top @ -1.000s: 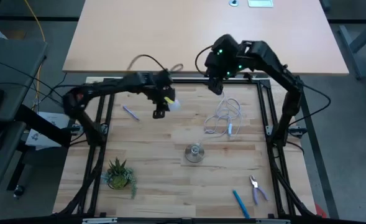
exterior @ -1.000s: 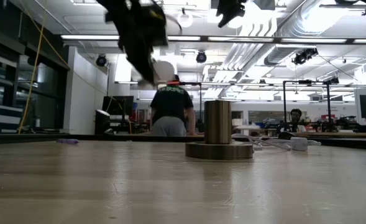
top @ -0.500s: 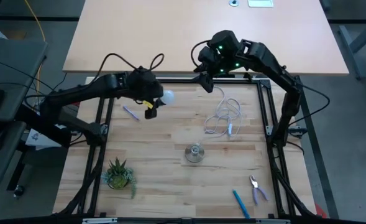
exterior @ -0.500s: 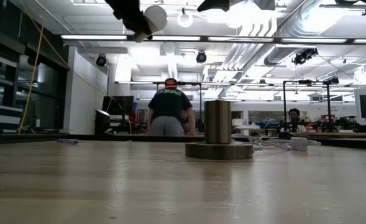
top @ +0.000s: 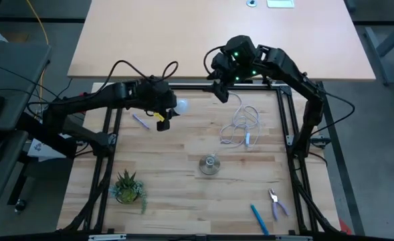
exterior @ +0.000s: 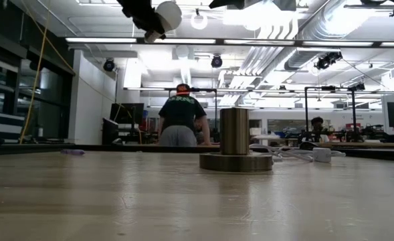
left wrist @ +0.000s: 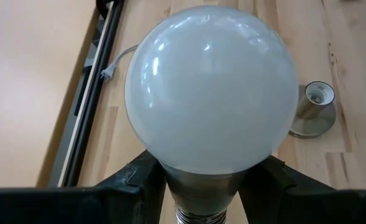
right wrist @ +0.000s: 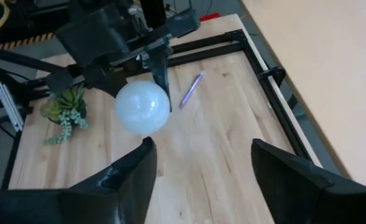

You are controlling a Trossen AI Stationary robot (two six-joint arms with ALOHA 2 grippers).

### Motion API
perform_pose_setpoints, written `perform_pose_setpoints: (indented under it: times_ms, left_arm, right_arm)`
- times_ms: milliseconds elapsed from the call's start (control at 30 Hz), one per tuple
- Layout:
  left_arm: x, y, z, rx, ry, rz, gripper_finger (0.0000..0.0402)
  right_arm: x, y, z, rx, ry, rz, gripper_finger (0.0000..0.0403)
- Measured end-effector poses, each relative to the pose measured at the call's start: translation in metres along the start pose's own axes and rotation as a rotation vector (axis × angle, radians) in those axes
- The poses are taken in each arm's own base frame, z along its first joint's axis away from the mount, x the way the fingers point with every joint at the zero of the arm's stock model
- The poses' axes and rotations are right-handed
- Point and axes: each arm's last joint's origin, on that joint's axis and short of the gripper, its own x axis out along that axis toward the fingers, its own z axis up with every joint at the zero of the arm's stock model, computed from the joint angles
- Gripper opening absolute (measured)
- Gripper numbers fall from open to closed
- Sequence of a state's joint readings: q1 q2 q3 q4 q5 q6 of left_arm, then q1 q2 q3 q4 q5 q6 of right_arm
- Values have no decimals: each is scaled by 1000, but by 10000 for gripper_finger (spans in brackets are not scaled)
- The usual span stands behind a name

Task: Screw lightbulb
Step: Insert the lightbulb in the lamp

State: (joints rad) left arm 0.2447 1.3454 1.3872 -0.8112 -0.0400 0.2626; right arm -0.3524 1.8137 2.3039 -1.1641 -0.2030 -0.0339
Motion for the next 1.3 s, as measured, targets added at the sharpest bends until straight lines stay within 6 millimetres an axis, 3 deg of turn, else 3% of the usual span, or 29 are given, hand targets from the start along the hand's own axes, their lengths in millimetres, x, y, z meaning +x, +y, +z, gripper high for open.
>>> perform_pose_setpoints:
  times_ms: [233,300,433,633,1067,1300]
  left_arm:
    - [0,-1,0,12,0,-2,154]
    - [0,-1,0,12,-1,-1,154]
    - [0,-1,0,12,0,-1,154]
    - [0,-5,2,37,0,27,154]
    - [-2,-12,16,69,-120,63,154]
    - [10,-12,18,96,-110,65,154]
  right_arm:
    - [4,21,-1,-13,14,-38,377]
    - [5,28,-2,-25,27,-47,391]
    - [7,36,-3,-54,33,-31,366]
    - [9,47,-2,-3,26,-13,360]
    - [58,56,-7,-186,107,22,360]
    - [68,57,0,-238,29,48,360]
